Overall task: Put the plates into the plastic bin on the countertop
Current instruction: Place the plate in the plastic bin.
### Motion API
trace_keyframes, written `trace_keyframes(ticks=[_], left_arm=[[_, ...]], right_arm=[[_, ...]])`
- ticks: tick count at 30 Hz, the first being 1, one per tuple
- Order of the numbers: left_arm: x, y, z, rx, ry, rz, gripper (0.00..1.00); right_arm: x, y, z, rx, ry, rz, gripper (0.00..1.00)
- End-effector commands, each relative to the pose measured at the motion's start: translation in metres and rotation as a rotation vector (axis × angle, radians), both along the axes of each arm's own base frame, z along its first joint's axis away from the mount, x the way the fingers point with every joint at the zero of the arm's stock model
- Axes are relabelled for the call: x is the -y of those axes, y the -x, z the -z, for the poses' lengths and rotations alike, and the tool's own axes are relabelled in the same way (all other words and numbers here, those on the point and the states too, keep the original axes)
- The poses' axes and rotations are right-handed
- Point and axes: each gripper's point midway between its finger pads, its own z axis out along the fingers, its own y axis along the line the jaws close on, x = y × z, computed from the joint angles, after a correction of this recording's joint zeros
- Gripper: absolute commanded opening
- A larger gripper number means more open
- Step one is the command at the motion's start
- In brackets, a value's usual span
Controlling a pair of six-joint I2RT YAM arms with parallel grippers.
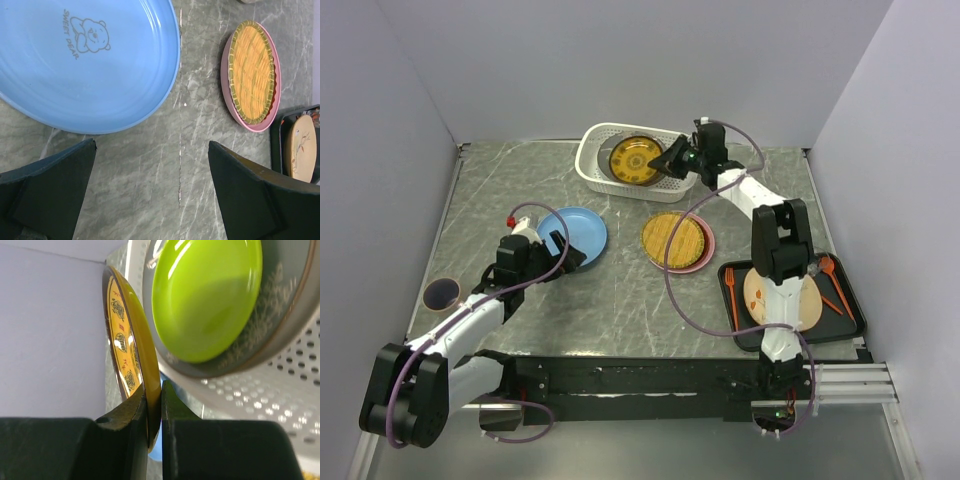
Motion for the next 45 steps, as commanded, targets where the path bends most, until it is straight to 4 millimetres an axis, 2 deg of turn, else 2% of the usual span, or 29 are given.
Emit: trace_keyframes(ticks=[1, 3, 4, 5, 6, 8, 14, 37, 44, 45], left_arm=[[0.001, -0.009, -0.02, 0.064, -0.018, 0.016, 0.99], [0.0, -0.011, -0.022, 0.062, -0.027, 0.014, 0.99], [0.0, -0.011, -0.023, 0.064, -0.028, 0.014, 0.99], [0.001, -0.011, -0.023, 0.066, -0.027, 0.014, 0.99], [0.001, -0.011, -0.024, 0.069, -0.026, 0.015, 0.99], [0.002, -0.011, -0.023, 0.066, -0.018, 0.018, 0.99], [0.008, -0.009, -0.024, 0.071, 0.016, 0.041, 0.99], [0.005, -0.005, -0.023, 0.061, -0.009, 0.04, 0.99], [0.003, -0.003, -0.021, 0.061, -0.011, 0.036, 0.99], [0.004, -0.003, -0.021, 0.058, -0.008, 0.038, 0.99]], right_arm=[[0.003, -0.022, -0.026, 0.062, -0.03, 0.008, 0.0], [0.001, -0.027, -0.03, 0.07, -0.037, 0.01, 0.0], [0.0, -0.029, -0.024, 0.056, -0.036, 0.01, 0.0], [-0.001, -0.032, -0.027, 0.064, -0.042, 0.01, 0.0], [-0.001, -0.034, -0.021, 0.051, -0.043, 0.015, 0.0], [-0.001, -0.038, -0.024, 0.057, -0.048, 0.016, 0.0], [-0.003, -0.047, -0.016, 0.04, -0.063, 0.035, 0.0], [-0.001, -0.065, 0.005, 0.012, -0.071, 0.09, 0.0], [-0.008, -0.067, 0.014, 0.004, -0.059, 0.074, 0.08], [-0.009, -0.068, 0.014, 0.007, -0.059, 0.068, 0.11]])
